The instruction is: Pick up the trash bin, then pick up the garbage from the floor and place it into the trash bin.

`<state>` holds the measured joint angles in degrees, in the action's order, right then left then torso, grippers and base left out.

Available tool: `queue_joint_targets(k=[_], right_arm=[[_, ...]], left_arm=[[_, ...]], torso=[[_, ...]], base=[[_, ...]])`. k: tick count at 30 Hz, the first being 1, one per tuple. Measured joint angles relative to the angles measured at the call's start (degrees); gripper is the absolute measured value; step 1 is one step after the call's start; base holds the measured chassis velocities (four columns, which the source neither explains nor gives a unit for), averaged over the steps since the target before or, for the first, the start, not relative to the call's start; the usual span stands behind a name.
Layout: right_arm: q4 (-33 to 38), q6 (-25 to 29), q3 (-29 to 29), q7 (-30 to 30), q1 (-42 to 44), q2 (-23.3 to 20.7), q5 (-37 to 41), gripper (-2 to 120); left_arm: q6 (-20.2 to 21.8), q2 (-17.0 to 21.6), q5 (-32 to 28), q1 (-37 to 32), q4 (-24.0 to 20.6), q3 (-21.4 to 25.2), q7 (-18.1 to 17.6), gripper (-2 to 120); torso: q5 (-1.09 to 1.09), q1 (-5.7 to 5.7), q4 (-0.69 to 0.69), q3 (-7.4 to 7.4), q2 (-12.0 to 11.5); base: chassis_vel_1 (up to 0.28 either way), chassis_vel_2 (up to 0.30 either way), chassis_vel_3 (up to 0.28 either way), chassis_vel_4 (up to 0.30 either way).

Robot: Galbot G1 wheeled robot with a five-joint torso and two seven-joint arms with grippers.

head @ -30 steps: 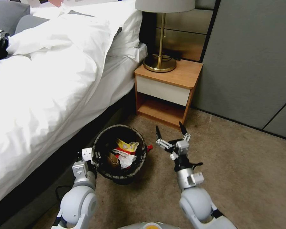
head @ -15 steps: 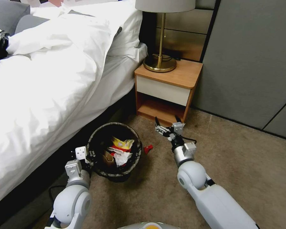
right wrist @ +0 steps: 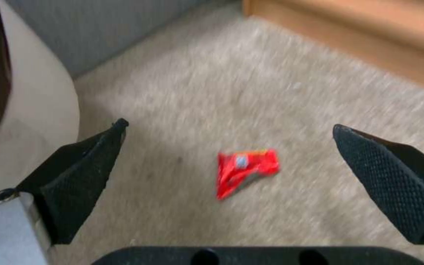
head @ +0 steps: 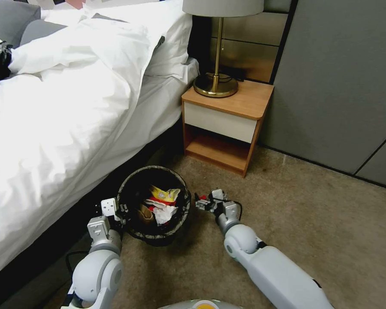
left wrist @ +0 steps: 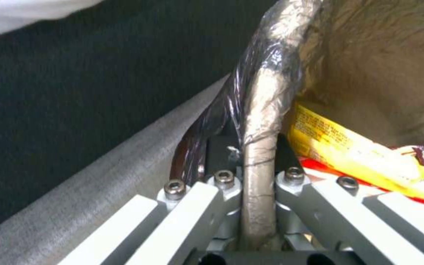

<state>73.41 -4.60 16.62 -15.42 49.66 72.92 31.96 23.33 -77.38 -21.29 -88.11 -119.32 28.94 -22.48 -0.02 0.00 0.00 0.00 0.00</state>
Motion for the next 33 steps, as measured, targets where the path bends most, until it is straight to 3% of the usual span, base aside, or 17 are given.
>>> queue_joint_targets(k=[9,19,26,33], right_arm=[[-7.79,-4.0,1.98,-3.91,-4.53,5.0,4.39,100],[-21.51,-3.34,-4.62,-4.42,-8.3,16.14,0.57,100],[-22.93,-3.01,-6.37,-4.44,-8.81,18.26,1.07,100],[-25.39,-2.21,-12.25,-5.7,-8.93,19.47,1.68,100]], left_arm=[[-0.13,-0.82,0.96,-0.18,0.66,-0.58,-0.01,0],[-0.15,-0.98,1.54,-0.49,1.3,-0.72,-0.02,0],[-0.17,-1.46,2.09,-0.58,1.62,-0.95,-0.09,0],[-0.24,-1.91,2.84,-1.17,1.68,-1.27,-0.11,0]], torso=[[0.01,0.0,0.0,0.0,0.0],[0.02,0.0,0.01,0.0,0.0],[0.01,0.0,-0.01,0.0,0.0],[0.02,0.0,-0.01,0.0,0.0]], base=[[0.0,0.0,0.0,0.0],[0.0,0.0,0.0,0.0],[0.0,0.0,0.0,0.0],[0.0,0.0,0.0,0.0]])
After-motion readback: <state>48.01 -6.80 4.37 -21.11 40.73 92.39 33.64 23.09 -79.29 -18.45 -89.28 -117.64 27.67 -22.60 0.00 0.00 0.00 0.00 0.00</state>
